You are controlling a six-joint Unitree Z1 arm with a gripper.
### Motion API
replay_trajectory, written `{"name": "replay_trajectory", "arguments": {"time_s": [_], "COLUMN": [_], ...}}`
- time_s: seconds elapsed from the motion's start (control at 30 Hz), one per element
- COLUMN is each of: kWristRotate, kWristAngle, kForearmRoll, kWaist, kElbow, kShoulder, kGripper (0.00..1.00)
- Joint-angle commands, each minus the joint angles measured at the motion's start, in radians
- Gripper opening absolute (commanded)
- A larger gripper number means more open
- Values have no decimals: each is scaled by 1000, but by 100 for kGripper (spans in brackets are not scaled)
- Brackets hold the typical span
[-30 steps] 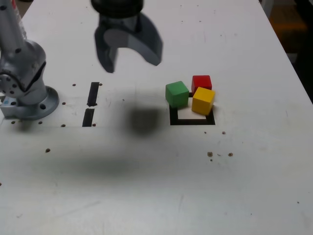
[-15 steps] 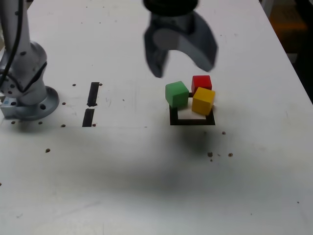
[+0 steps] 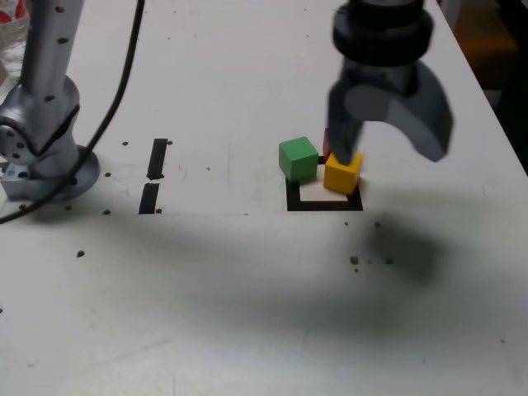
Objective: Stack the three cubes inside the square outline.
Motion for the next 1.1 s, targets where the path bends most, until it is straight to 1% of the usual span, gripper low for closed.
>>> {"name": "replay_trajectory", "arguments": {"time_s": [0.0,0.2,0.5,0.9,1.07], "kWristRotate": [12,45,85,131,146], "kWristAngle": [-6,-21,-34,-52,-69], "kForearmRoll": [-2,-5,-19,-30,-32], "kWaist": [2,15,51,100,123], "kElbow": [-24,-87,-124,-130,-111], "kShoulder": [33,105,177,219,219], "kGripper": [89,89,89,89,89]}}
